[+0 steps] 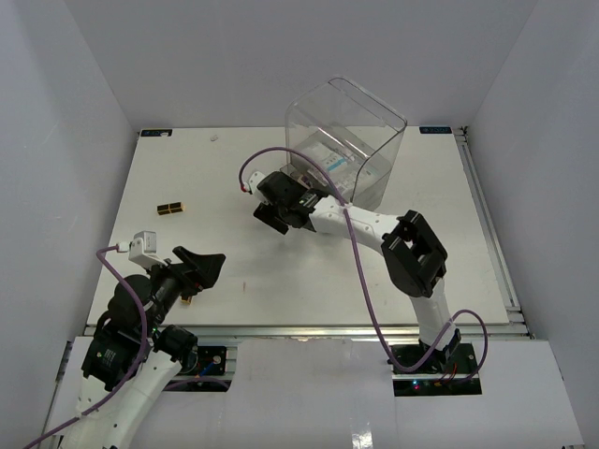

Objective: Organize the makeup

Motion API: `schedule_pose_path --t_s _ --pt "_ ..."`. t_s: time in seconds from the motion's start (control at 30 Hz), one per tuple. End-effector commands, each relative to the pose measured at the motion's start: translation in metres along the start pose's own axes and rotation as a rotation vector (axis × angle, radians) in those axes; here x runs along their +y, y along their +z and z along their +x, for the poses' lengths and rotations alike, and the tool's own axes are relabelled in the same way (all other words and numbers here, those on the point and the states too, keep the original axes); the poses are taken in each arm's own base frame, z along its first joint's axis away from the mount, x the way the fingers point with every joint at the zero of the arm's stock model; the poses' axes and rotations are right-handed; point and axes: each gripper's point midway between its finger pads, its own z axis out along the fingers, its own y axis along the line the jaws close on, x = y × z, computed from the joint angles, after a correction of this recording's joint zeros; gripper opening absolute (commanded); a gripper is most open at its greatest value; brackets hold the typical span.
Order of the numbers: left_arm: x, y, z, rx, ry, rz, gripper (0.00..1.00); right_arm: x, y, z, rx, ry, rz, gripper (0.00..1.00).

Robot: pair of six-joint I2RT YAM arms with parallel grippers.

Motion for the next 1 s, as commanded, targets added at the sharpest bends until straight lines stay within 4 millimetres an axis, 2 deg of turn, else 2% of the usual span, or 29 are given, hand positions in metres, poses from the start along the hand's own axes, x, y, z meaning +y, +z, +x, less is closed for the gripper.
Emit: schedule_pose_path --t_s 0.0,0.23,0.4,0.47,0.53,0.57,0.6,0.7,0.8,0.97 --pt "0.002 0.003 -0.001 -0.001 0.006 -0.015 0.98 -0.053 0.007 -0.018 -0.041 0.081 0.168 0.90" --pt "-0.001 0.008 0.001 0.005 0.004 -0.002 0.98 -0.083 0.018 0.013 0.027 0.080 0.200 0.90" --pt "-0.008 0.019 0.004 0.025 -0.017 0.030 0.98 -0.094 0.011 0.024 0.027 -0.023 0.257 0.90" --pt "-0.013 0.025 0.006 0.036 -0.028 0.047 0.98 -0.087 0.005 0.019 -0.004 -0.034 0.198 0.90" --pt "-0.017 0.032 0.008 0.044 -0.038 0.063 0.98 -0.066 -0.002 0.014 -0.036 -0.049 0.051 0.90" --pt "-0.018 0.036 0.009 0.050 -0.045 0.070 0.98 -0.051 -0.011 0.009 -0.066 -0.062 -0.051 0.90" --pt "-0.019 0.040 0.011 0.053 -0.055 0.075 0.98 -0.026 -0.024 0.004 -0.108 -0.082 -0.213 0.90" --pt "-0.028 0.053 0.023 0.095 -0.086 0.134 0.98 -0.003 -0.078 -0.014 -0.269 -0.133 -0.417 0.90" --pt "-0.037 0.067 0.031 0.118 -0.119 0.193 0.98 -0.014 -0.126 -0.016 -0.389 -0.162 -0.427 0.90" --pt "-0.045 0.101 0.052 0.187 -0.180 0.257 0.95 -0.028 -0.198 -0.001 -0.612 -0.184 -0.543 0.90"
